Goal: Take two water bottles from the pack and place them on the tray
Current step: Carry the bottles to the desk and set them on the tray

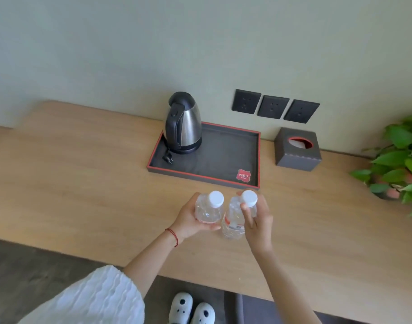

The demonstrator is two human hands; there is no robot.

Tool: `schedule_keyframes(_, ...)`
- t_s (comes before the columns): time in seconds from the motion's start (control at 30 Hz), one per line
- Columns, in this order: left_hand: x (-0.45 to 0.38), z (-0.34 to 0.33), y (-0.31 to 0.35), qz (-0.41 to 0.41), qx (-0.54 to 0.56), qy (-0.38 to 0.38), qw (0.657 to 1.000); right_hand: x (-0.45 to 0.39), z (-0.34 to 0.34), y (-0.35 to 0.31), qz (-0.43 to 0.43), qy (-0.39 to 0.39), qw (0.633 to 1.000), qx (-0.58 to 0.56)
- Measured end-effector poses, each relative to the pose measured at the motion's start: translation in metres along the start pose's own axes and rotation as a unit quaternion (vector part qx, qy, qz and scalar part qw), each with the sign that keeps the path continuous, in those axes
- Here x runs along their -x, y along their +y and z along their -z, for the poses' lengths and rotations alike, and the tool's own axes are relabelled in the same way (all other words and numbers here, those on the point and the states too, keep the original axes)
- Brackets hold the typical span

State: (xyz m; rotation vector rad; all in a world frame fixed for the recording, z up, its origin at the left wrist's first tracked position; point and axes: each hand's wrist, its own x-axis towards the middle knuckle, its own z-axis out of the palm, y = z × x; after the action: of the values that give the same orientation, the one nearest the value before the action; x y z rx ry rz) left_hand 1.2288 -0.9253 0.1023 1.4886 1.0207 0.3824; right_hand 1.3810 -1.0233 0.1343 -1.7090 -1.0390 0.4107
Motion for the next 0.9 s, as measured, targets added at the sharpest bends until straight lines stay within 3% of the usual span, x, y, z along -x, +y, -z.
schedule_keyframes(0.47, -0.011, -0.016, 0.001, -0.024, -0.018, -0.025, 0.999, 0.003, 0.011, 0.010, 0.043, -0.019, 0.999, 0.000)
schedule_keyframes(0.7, -0.014, -0.004, -0.002, -0.034, -0.031, -0.033, 0.998, -0.003, 0.023, 0.003, 0.076, -0.015, 0.984, 0.159)
schedule_keyframes(0.8, -0.008, 0.004, -0.003, -0.016, -0.021, -0.034, 0.999, -0.009, 0.033, -0.008, 0.093, -0.036, 0.964, 0.245)
schedule_keyframes(0.9, -0.002, 0.012, 0.011, -0.050, -0.038, -0.031, 0.998, -0.020, 0.038, -0.021, 0.061, -0.062, 0.928, 0.363)
